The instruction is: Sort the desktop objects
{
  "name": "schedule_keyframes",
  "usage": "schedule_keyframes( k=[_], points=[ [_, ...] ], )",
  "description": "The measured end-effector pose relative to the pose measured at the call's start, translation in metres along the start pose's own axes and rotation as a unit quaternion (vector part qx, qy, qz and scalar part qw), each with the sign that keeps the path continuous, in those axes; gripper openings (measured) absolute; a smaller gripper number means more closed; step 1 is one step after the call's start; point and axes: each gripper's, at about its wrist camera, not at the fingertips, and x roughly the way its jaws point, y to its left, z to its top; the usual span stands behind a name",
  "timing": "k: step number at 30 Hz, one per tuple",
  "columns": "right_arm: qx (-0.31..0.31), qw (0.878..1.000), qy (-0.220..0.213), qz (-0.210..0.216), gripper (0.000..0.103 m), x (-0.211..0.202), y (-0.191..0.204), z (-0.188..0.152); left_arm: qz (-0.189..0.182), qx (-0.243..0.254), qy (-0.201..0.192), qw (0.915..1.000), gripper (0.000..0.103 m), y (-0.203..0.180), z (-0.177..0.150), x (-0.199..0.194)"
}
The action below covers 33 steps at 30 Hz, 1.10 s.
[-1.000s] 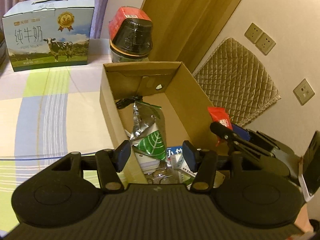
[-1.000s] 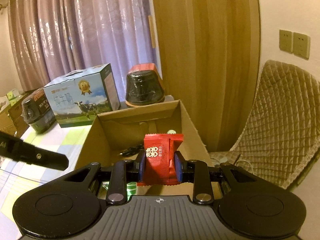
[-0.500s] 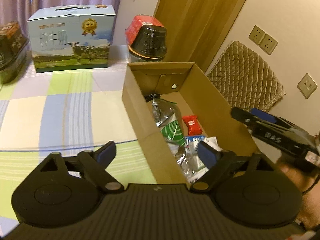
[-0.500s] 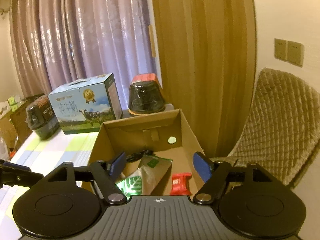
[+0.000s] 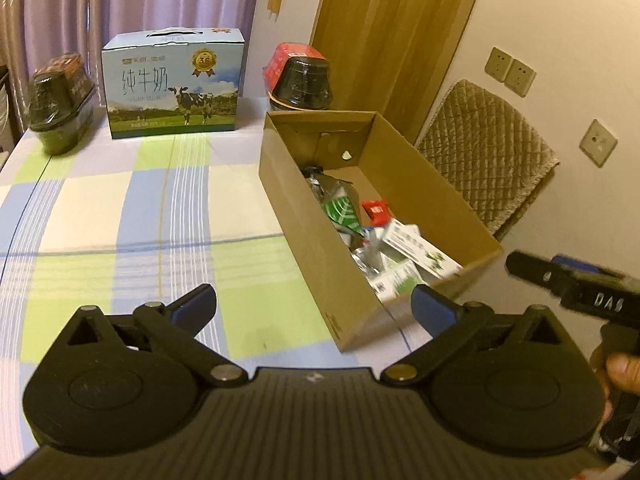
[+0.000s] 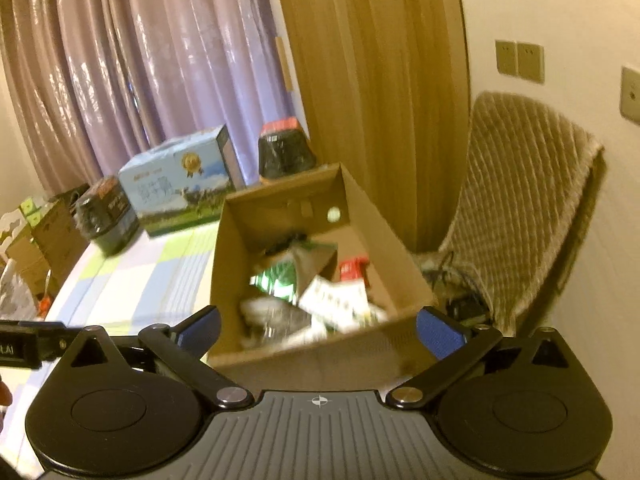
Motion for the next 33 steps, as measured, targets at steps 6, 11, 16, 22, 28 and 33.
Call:
schedule_keyframes(
  k=[6,11,16,22,28,33],
  points=[
    [0.006,1.000,0.027,-0.012,0.101,-0.039,0.005,-0.020,0.014,0.000,-0.007,0.9999,0.102,-0.019,-0.024,-0.032],
    [0.003,0.999,0.026,-0.021,0.101,-0.065,0.014,-0.027,0.006,-0.001,0.005,1.0000,0.102,-0.030,-0.042,-0.047],
    [-0.003,0.999,0.023,-0.025,0.101,-0.080,0.022,-0.035,0.011,0.001,0.004,0.9999,0.102,-0.034,-0.055,-0.058],
    [-0.002,1.000,0.014,-0.018,0.101,-0.091,0.031,-0.040,0.025,0.005,0.004,0.9997,0.102,-0.037,-0.066,-0.057],
    [0.000,1.000,0.018,-0.018,0.101,-0.091,0.032,-0.043,0.029,0.004,0.015,0.9995,0.102,-0.037,-0.072,-0.052],
    [0.003,1.000,0.019,-0.019,0.101,-0.091,0.031,-0.046,0.032,0.003,0.013,0.9994,0.102,-0.036,-0.073,-0.053]
  ],
)
